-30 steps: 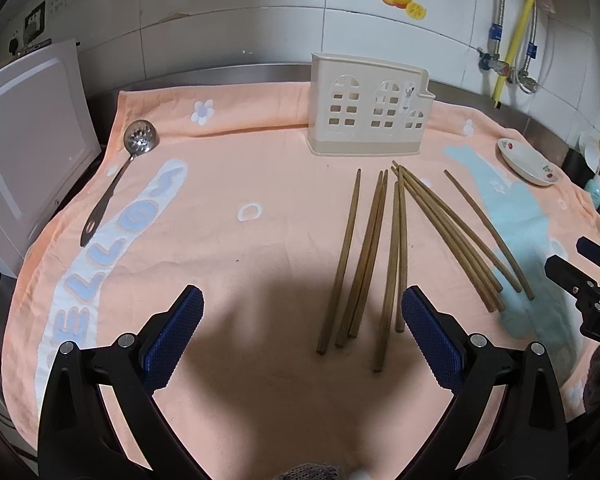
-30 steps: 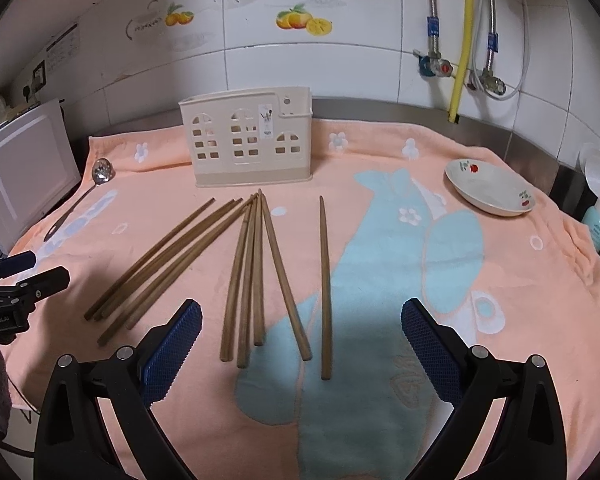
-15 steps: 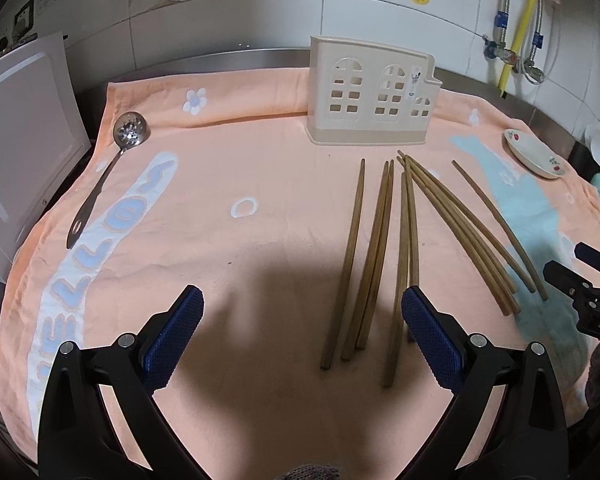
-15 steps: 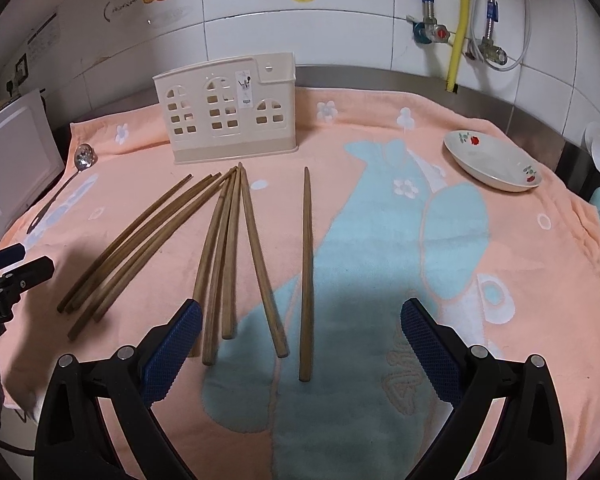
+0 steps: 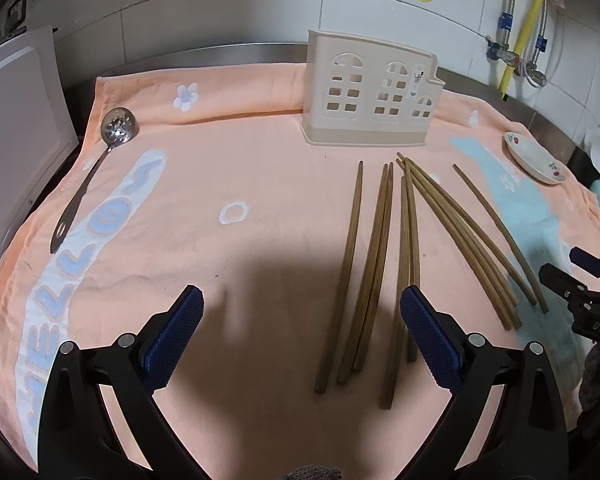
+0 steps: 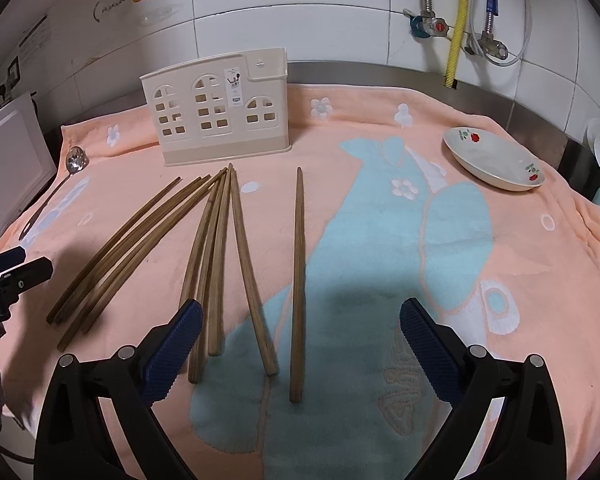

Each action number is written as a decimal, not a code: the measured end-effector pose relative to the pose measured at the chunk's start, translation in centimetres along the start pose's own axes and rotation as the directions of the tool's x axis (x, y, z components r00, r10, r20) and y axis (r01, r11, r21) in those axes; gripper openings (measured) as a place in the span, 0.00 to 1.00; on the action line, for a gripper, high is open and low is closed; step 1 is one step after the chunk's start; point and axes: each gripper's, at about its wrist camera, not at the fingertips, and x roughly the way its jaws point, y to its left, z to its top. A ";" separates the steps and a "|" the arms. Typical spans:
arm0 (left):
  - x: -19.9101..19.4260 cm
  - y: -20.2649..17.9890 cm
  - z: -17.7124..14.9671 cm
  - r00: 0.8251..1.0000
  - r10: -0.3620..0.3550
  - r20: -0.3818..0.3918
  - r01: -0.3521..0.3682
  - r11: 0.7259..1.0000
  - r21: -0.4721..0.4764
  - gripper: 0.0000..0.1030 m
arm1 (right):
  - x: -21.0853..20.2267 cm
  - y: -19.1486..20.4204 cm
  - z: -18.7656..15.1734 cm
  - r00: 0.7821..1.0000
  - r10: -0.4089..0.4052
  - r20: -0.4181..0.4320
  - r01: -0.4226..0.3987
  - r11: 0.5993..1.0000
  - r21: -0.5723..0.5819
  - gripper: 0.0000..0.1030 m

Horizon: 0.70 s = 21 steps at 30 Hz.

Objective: Organize utensils
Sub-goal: 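Lower the left tool toward the chopsticks while the right tool approaches another chopstick, then close the left tool on a chopstick while the right tool closes on another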

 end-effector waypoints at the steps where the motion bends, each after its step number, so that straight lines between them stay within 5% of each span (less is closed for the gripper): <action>1: 0.1 0.0 0.2 1.000 -0.003 0.002 0.003 1.000 0.000 0.94 | 0.1 0.0 0.1 1.000 0.001 0.000 -0.001 1.000 -0.001 0.93; 6: 0.5 -0.4 0.4 1.000 -0.005 0.002 0.005 1.000 0.017 0.93 | 0.7 0.1 0.5 1.000 0.000 -0.002 0.000 1.000 -0.003 0.93; 21: 2.5 -1.3 0.8 0.999 -0.032 -0.037 0.034 0.998 0.058 0.52 | 2.0 -0.3 0.6 0.999 0.020 -0.040 -0.019 1.000 0.017 0.69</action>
